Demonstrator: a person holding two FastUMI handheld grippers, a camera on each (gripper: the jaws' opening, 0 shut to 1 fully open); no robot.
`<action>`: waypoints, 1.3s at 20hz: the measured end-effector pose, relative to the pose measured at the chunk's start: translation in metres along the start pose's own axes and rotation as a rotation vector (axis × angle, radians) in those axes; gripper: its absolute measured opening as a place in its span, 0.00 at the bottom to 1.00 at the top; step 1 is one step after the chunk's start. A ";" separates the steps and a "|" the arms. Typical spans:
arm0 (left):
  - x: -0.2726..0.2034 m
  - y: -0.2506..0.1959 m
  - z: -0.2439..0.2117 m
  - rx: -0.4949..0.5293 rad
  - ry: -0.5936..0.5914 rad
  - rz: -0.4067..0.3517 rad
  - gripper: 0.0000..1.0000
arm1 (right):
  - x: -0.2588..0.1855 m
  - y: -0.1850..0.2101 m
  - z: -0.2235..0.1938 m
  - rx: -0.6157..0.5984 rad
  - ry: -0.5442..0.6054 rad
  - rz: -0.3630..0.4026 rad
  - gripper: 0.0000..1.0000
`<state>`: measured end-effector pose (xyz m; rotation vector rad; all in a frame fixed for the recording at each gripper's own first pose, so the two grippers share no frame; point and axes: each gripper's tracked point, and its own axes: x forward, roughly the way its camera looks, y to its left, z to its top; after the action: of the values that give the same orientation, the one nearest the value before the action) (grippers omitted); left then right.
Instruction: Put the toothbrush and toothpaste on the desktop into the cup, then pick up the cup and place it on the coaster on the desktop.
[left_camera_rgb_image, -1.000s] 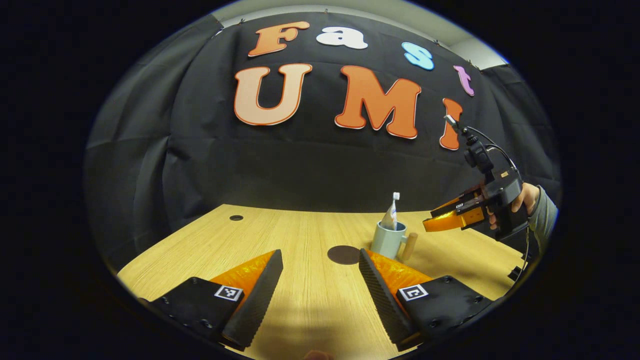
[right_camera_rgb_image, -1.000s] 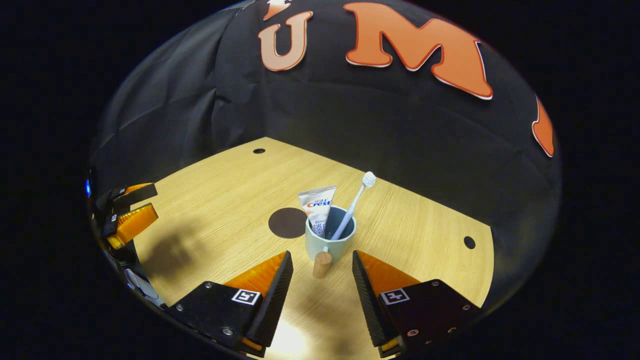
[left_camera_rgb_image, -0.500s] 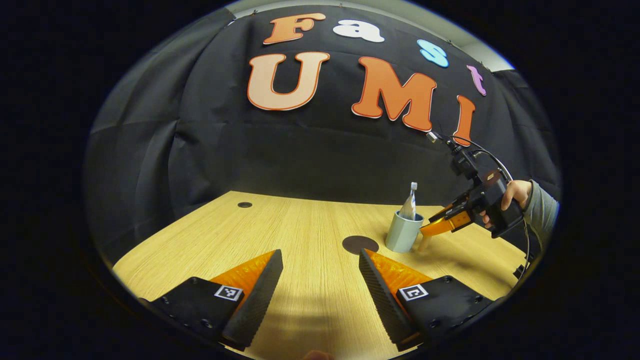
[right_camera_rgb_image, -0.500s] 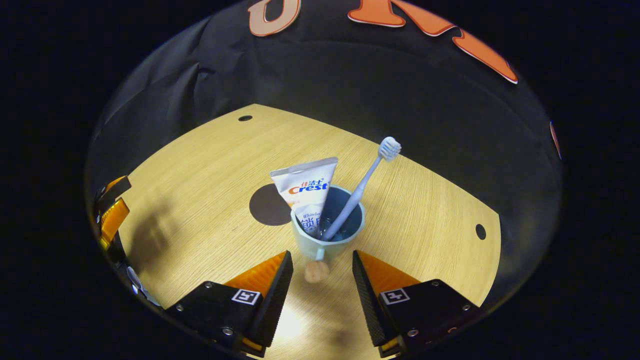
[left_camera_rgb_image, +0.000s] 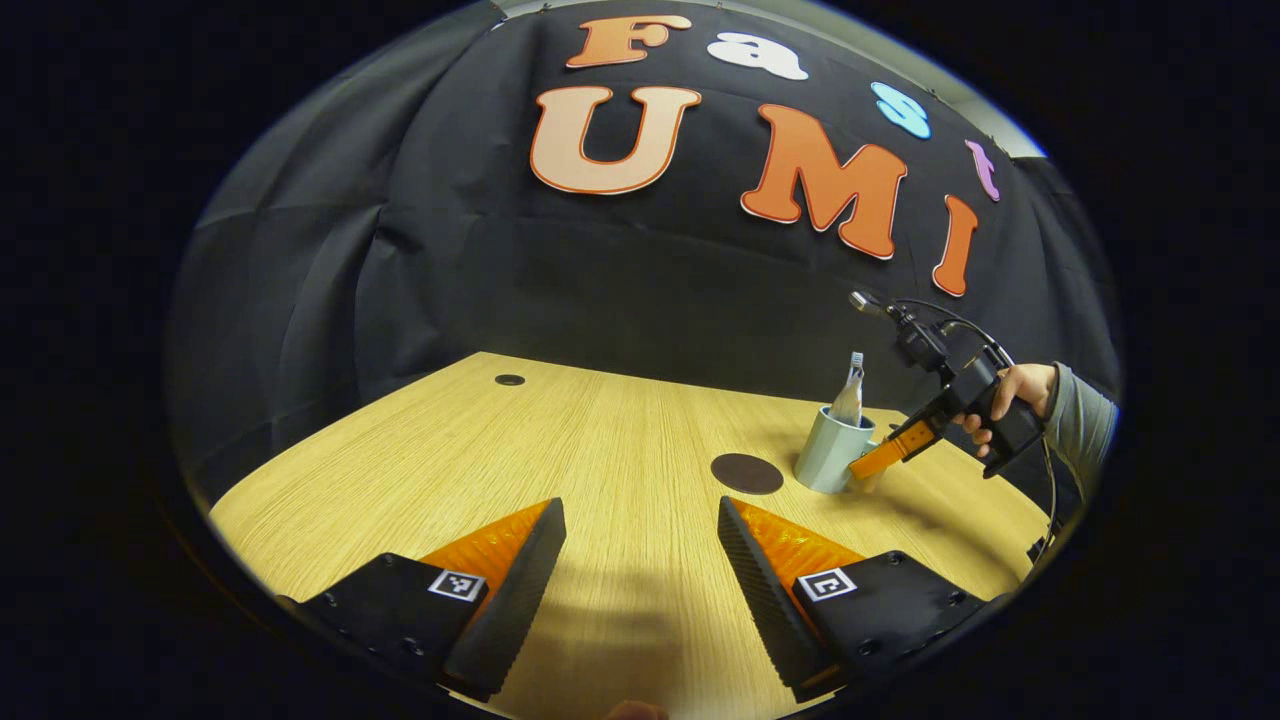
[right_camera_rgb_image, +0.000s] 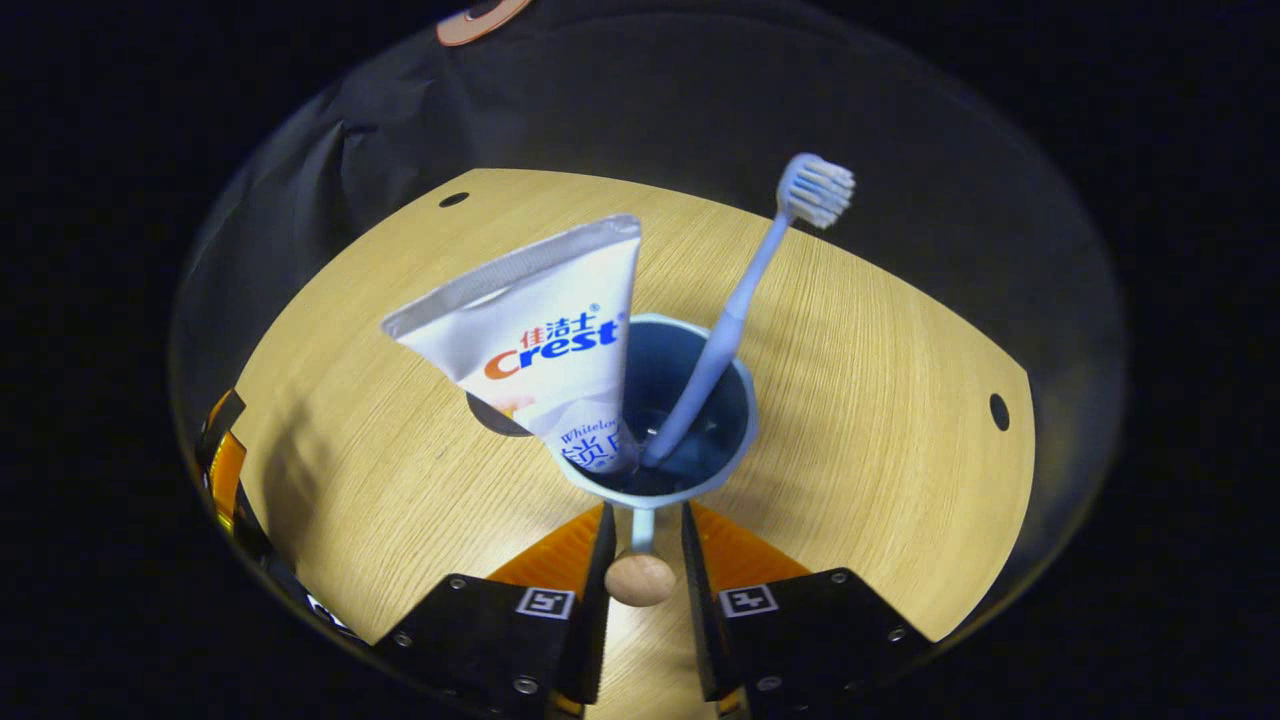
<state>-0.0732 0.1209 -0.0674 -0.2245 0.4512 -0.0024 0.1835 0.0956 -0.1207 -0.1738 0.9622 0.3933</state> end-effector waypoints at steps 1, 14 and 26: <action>0.000 0.001 0.000 -0.001 0.004 0.002 0.97 | -0.002 0.001 0.001 0.008 -0.007 0.002 0.30; -0.007 0.008 -0.001 -0.016 -0.005 0.041 0.97 | -0.003 -0.008 0.014 -0.017 -0.098 -0.039 0.19; -0.015 0.020 -0.002 -0.028 -0.017 0.089 0.97 | -0.002 -0.010 0.019 -0.095 -0.131 0.031 0.19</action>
<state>-0.0882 0.1409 -0.0667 -0.2319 0.4441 0.0932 0.2014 0.0926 -0.1086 -0.2163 0.8184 0.4737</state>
